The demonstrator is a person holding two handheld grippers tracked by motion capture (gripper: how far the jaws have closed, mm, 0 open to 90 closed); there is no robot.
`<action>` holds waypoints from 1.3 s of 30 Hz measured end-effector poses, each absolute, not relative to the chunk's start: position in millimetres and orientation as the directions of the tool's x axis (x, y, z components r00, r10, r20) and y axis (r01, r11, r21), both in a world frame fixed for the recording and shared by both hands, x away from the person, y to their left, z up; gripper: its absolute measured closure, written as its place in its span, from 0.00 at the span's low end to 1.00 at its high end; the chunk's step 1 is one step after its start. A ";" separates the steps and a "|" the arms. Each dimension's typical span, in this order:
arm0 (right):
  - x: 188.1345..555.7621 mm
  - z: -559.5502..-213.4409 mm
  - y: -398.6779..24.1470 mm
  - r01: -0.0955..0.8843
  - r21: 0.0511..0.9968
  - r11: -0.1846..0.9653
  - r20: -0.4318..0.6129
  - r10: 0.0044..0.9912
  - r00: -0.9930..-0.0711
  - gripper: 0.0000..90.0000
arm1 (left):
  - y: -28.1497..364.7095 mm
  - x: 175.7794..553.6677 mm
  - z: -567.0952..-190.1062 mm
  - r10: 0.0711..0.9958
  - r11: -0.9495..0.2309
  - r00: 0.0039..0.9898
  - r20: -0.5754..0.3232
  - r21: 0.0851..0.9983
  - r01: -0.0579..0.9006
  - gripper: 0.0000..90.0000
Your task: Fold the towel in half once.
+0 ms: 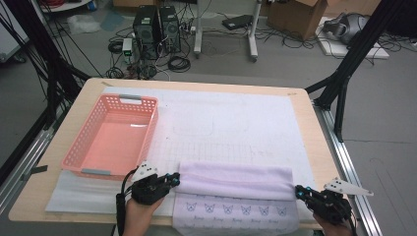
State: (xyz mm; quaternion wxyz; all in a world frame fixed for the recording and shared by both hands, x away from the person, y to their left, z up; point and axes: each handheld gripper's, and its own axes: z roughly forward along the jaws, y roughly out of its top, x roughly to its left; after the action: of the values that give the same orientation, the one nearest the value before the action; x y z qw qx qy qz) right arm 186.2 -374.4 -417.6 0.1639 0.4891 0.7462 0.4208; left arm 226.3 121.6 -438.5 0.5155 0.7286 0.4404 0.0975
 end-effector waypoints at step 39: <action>242.2 -442.9 -361.8 0.666 0.712 0.222 0.121 0.896 -0.428 0.95 | 98.3 275.4 -453.4 0.774 -0.234 0.597 -0.211 0.781 0.579 0.94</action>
State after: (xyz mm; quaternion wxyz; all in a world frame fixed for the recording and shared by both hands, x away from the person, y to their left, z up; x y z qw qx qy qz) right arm 242.2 -361.8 -442.9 0.1602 0.5102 0.7652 0.3586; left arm 275.4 98.3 -453.4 0.4402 0.7778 0.4349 0.1107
